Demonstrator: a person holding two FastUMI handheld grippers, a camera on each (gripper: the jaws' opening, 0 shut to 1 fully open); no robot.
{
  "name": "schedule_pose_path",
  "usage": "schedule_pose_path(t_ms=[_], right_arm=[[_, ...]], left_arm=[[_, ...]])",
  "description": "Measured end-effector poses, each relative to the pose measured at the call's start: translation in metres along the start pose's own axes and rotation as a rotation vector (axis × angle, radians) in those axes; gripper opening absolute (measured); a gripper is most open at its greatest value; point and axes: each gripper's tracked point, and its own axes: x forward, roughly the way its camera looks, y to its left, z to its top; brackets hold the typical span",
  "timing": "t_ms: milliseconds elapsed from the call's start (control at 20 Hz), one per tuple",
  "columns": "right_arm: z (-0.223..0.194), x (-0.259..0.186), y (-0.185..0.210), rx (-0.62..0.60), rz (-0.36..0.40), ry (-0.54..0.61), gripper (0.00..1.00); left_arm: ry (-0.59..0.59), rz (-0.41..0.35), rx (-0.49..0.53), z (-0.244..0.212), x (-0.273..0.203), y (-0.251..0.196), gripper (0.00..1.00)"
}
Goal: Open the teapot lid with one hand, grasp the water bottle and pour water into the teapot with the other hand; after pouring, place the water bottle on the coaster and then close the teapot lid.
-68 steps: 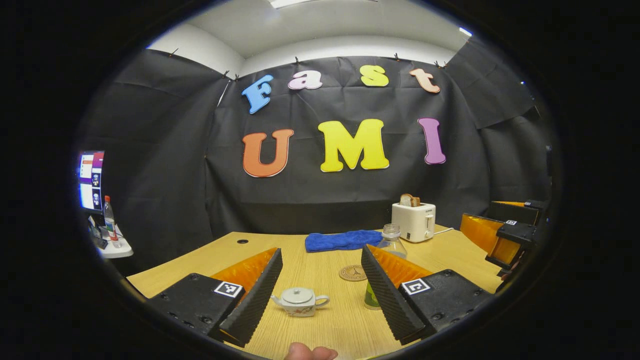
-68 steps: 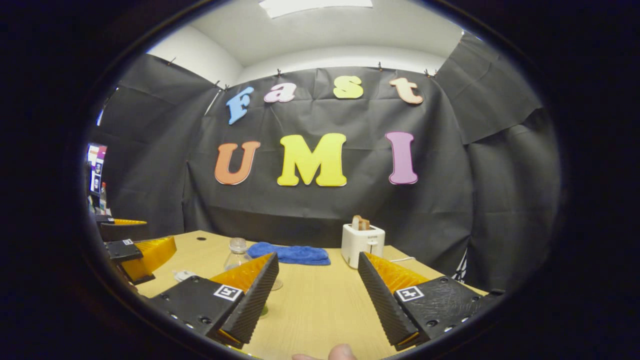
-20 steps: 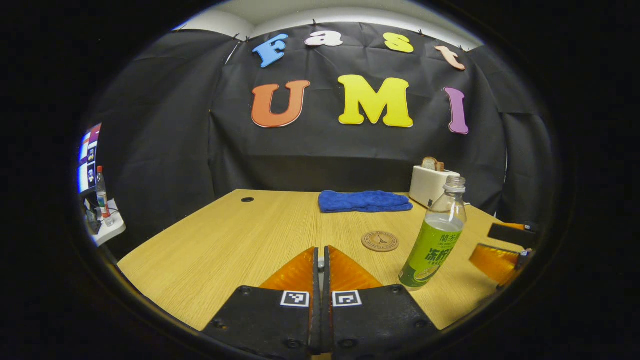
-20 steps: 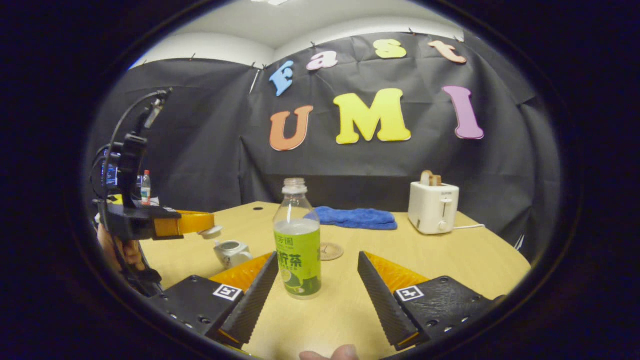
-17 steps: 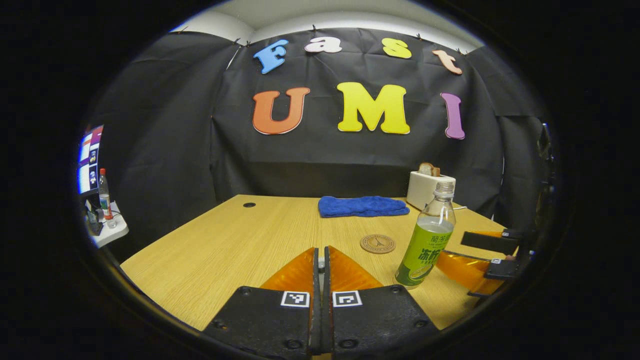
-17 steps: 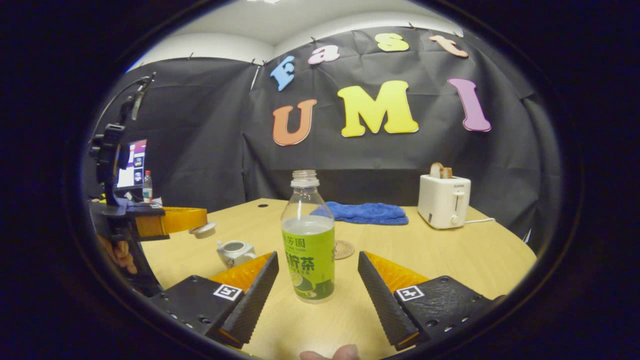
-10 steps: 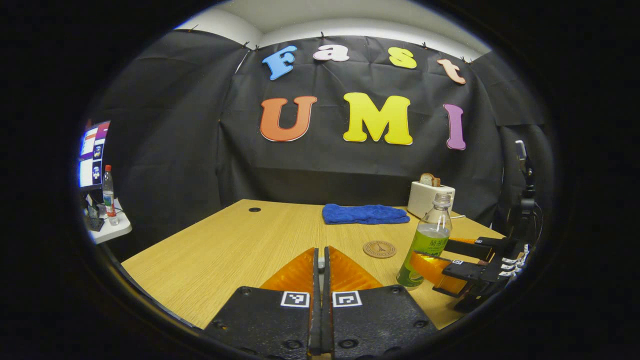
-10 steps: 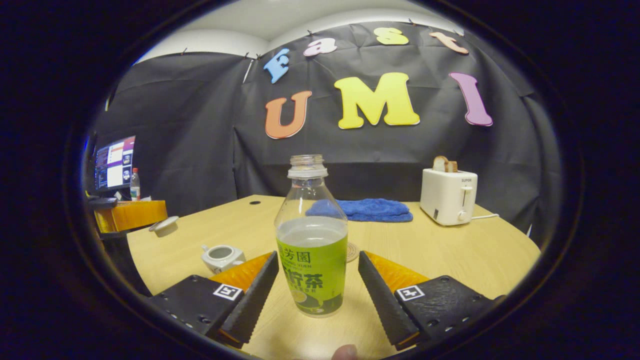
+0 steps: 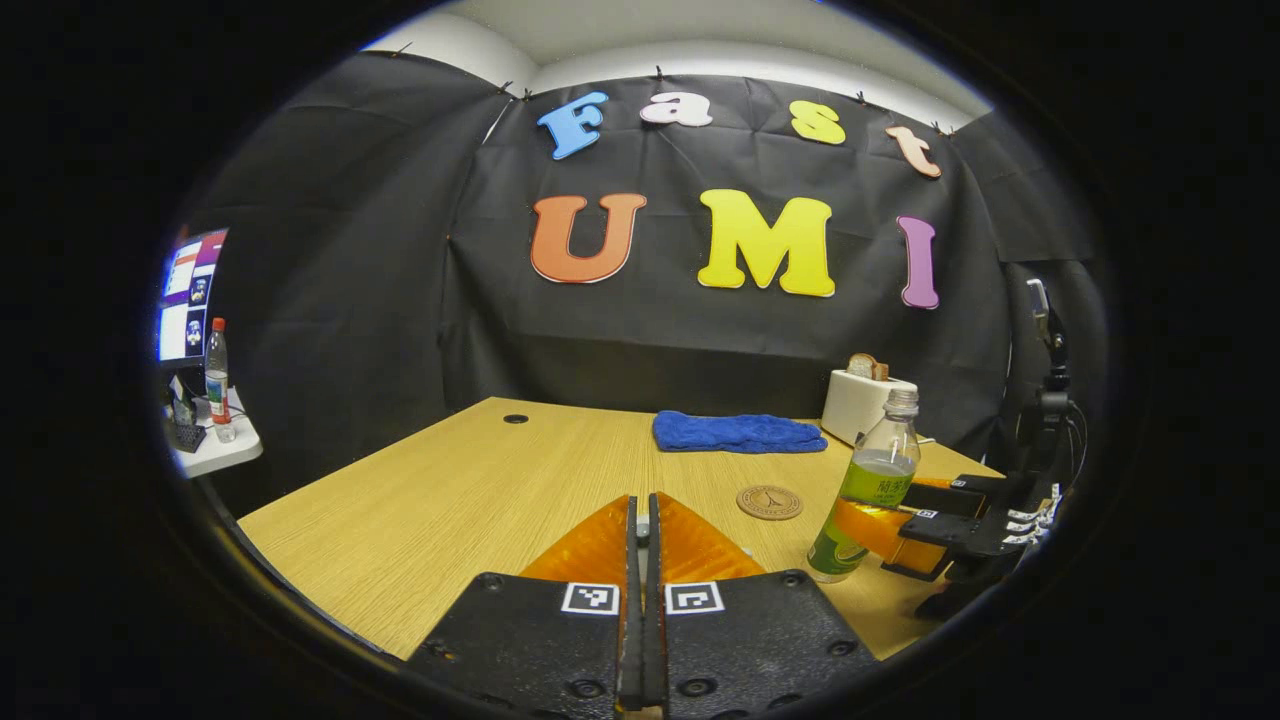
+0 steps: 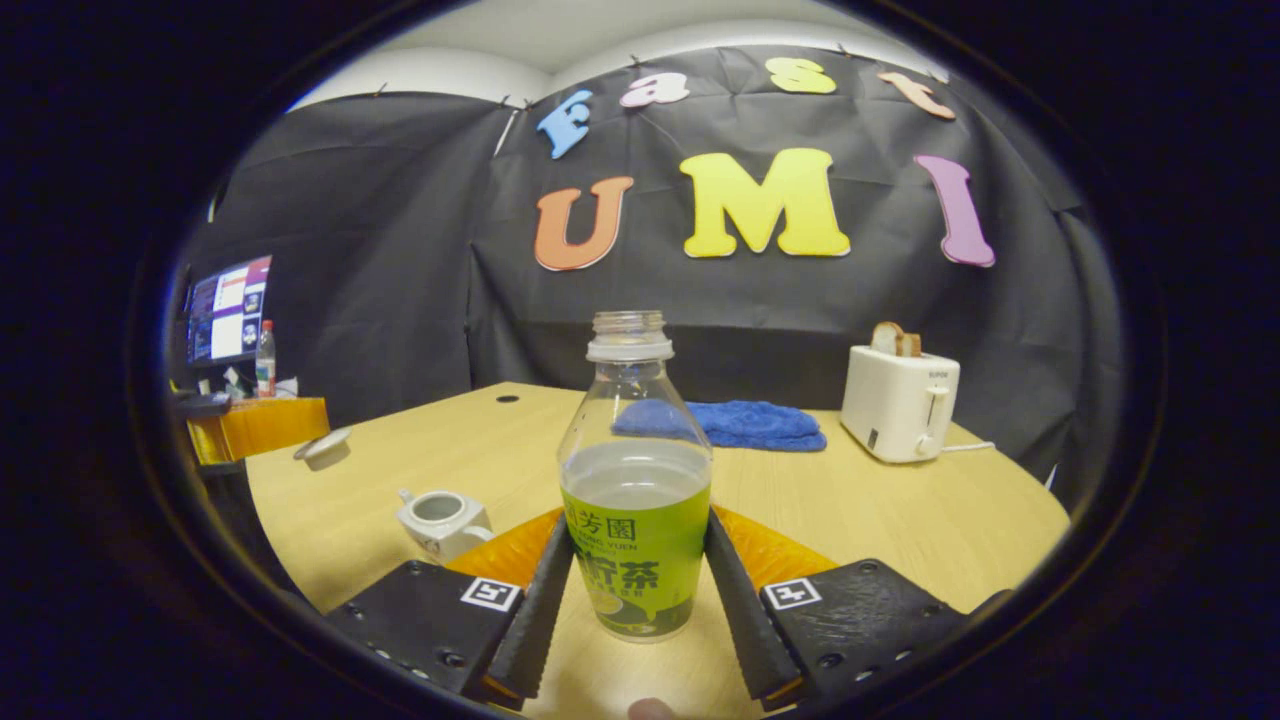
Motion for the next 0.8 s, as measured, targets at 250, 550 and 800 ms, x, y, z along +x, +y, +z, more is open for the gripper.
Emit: schedule_pose_path(t_ms=[250, 550, 800], right_arm=[[0.027, 0.018, -0.014, -0.407, -0.043, 0.016, 0.7], [0.037, 0.041, -0.006, -0.85, -0.065, -0.006, 0.71], [0.038, 0.044, 0.017, -1.137, -0.075, -0.066, 0.72]], left_arm=[[-0.01, 0.004, -0.01, 0.003, -0.003, 0.009, 0.03], [-0.038, 0.014, -0.037, 0.011, -0.007, 0.025, 0.02], [-0.04, 0.026, -0.052, 0.013, -0.01, 0.039, 0.03]])
